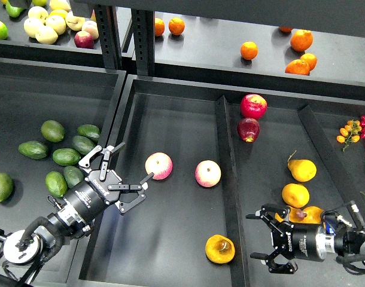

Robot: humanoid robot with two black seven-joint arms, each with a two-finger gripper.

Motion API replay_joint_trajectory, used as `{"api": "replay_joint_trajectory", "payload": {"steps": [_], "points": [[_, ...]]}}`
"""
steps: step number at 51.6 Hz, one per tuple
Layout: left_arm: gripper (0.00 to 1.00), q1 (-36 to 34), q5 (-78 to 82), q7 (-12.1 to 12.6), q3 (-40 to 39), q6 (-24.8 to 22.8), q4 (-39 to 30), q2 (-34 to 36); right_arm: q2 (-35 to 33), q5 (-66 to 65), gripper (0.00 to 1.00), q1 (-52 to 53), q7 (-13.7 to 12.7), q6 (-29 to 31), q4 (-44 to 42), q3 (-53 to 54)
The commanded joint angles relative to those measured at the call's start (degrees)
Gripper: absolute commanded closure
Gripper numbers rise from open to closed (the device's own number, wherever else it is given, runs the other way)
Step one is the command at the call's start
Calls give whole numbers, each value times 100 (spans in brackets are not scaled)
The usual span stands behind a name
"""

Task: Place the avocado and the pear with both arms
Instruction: 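Move the right gripper down toward the yellow-orange pear near the robot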

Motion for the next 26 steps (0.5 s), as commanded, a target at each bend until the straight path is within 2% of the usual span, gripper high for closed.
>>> {"api": "replay_joint_trajectory", "payload": {"steps": [1,26], "points": [[1,0,1,0,0,1,-31,0,239,-55,1,4,0,-1,-305,-95],[1,9,1,0,18,1,-58,0,679,-55,7,-22,0,-1,-841,-60]]}}
